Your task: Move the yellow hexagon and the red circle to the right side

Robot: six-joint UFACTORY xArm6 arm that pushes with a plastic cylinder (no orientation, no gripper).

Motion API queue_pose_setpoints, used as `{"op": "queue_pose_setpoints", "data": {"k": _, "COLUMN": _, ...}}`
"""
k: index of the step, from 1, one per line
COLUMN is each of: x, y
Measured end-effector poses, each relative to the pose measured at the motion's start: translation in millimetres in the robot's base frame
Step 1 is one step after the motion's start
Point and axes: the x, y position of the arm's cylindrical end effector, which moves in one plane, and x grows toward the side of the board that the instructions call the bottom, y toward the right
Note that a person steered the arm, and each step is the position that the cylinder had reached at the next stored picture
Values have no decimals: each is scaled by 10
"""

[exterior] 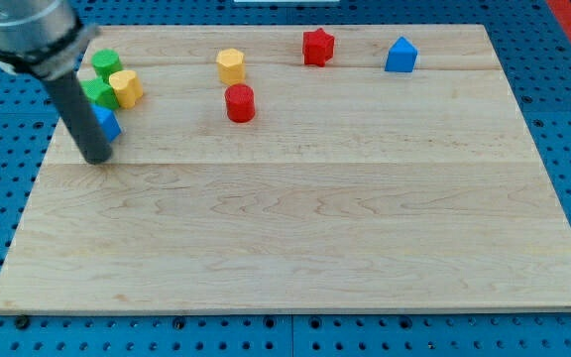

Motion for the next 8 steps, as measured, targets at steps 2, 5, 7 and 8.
{"op": "queue_pose_setpoints", "data": {"k": 2, "x": -680, "y": 685}}
{"op": "queue_pose_setpoints", "data": {"k": 5, "x": -1750, "y": 1542}}
{"op": "queue_pose_setpoints", "data": {"k": 7, "x": -1656, "y": 1542}}
{"op": "queue_pose_setpoints", "data": {"k": 8, "x": -2098, "y": 1856}}
